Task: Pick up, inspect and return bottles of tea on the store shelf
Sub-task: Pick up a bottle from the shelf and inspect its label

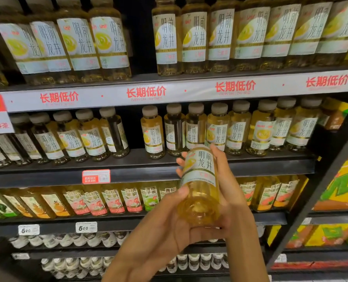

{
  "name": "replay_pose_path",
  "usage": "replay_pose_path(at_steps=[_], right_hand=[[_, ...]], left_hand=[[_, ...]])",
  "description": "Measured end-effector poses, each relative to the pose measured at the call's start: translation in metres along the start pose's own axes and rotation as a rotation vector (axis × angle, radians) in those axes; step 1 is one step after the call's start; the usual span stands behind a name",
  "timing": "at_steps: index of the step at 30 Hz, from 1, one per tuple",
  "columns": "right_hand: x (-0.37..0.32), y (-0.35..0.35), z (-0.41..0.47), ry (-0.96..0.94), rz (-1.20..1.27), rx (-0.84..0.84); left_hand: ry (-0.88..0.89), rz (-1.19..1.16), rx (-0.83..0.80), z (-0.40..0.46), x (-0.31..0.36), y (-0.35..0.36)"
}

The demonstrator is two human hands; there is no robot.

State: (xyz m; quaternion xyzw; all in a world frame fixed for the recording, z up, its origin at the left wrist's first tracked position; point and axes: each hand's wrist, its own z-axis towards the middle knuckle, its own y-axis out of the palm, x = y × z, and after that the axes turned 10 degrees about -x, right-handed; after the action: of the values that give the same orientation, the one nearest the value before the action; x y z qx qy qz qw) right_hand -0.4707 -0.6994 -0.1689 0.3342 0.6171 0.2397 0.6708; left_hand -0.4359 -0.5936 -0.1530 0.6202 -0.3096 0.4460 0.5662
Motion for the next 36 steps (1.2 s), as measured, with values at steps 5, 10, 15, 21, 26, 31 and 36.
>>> replay_pose_path(at_steps=[5,10,15,21,26,31,36], right_hand=[[-0.009,0.007,-0.006,-0.147,-0.122,0.018],[-0.013,0.007,-0.014,-0.308,-0.249,-0.006],[-0.013,0.015,-0.018,-0.451,-0.421,-0.111],[-0.022,0.026,-0.036,-0.517,-0.602,-0.223],[-0.026,0.036,-0.039,-0.598,-0.742,-0.315],[-0.025,0.04,-0.039,-0.637,-0.838,-0.364],[-0.026,0.041,-0.038,-0.653,-0.823,-0.384]], left_hand=[[0.013,0.074,0.12,-0.061,-0.006,-0.002],[-0.124,0.406,0.164,-0.067,-0.003,-0.008],[-0.073,0.55,0.212,-0.057,-0.007,-0.005],[0.276,0.715,0.414,-0.051,-0.001,-0.01],[0.429,0.829,0.528,-0.037,-0.004,-0.013],[0.417,0.912,0.523,-0.025,-0.003,-0.016],[0.422,0.893,0.516,-0.022,-0.004,-0.019]])
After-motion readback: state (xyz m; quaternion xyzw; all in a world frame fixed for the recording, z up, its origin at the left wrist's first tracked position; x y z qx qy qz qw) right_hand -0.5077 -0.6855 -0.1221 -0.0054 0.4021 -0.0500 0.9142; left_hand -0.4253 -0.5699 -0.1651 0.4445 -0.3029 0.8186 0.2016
